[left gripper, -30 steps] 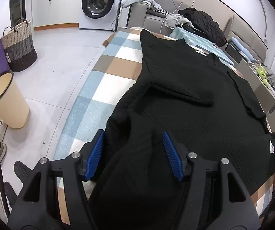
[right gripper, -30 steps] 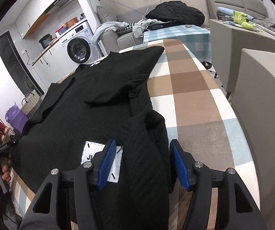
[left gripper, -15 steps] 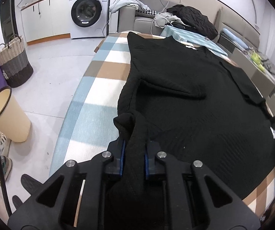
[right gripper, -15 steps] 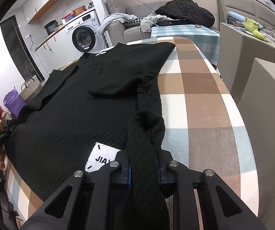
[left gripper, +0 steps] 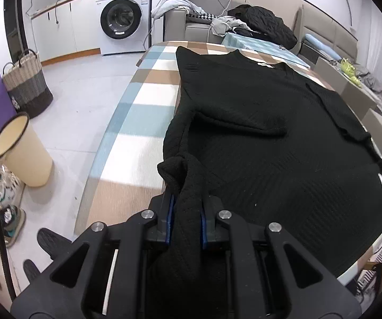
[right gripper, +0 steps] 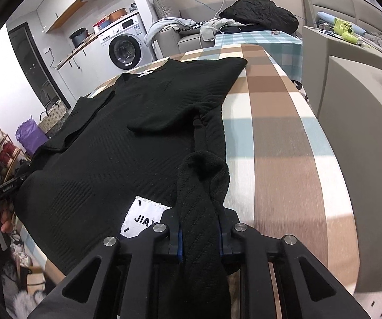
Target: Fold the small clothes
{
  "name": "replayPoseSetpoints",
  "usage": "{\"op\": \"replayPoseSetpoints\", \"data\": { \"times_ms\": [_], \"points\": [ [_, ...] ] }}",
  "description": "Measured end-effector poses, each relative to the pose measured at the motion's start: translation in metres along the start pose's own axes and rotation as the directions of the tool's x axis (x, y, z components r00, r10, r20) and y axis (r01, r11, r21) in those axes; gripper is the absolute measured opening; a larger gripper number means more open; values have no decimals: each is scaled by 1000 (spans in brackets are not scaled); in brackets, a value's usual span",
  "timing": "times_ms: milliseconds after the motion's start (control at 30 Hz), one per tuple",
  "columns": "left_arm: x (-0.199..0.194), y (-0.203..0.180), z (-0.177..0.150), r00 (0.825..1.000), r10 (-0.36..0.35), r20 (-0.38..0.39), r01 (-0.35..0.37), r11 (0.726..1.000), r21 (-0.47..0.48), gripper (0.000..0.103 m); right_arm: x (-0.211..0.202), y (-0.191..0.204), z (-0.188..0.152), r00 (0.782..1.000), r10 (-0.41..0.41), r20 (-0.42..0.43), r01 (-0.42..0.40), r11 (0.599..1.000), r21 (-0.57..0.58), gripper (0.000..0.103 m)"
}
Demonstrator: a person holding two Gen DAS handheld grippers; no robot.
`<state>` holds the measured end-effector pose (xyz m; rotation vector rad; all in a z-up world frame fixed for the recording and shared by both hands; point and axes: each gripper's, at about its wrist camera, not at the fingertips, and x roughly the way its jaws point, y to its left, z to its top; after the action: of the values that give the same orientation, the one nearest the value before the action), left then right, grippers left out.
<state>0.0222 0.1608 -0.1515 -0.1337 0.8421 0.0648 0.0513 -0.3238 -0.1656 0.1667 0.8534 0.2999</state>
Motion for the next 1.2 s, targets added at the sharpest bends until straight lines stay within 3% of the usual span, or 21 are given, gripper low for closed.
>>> {"op": "replayPoseSetpoints", "data": {
  "times_ms": [100,200,233,267,333,567,667,733,900,1000,1067,1200],
  "points": [
    [-5,5,-6,1000,-17,-1,17,1000,-25,14,-2,1,-4,1000,-18,7,18,1000,-8,20],
    [-14,11,-9,999,-33,-6,33,998,-57,25,-6,-4,-1,1000,-8,4,8,1000,12,31],
    [-19,15,-11,999,-49,-2,49,996,-68,34,-8,-5,1,1000,1,1,-1,1000,18,41],
    [-24,17,-13,998,-65,1,64,995,-78,44,-12,-7,1,1000,15,2,-15,1000,23,43],
    [-33,21,-18,997,-79,7,79,992,-95,50,-19,-8,-1,1000,19,5,-19,1000,12,44],
    [-55,11,-25,997,-77,-10,77,997,-8,50,-38,-5,-16,999,48,-12,-48,998,-27,44],
    [-58,7,-29,997,-66,-29,67,997,31,45,-38,-2,-17,999,30,-25,-31,999,-36,44],
    [-62,7,-30,996,-85,-31,86,996,34,39,-44,0,-17,999,48,-5,-48,998,-45,44],
    [-68,6,-30,993,-120,-23,121,992,35,39,-49,-3,-17,992,122,22,-121,992,-21,44],
    [-66,5,-30,996,-71,-49,72,997,38,39,-46,-5,-16,993,119,11,-119,993,-3,44],
    [-70,5,-31,996,-74,-55,77,996,51,39,-48,-5,-17,993,115,4,-115,993,-10,44],
    [-81,7,-31,984,-172,-41,173,984,37,39,-59,1,-16,989,146,19,-144,988,-48,44]
  ]
}}
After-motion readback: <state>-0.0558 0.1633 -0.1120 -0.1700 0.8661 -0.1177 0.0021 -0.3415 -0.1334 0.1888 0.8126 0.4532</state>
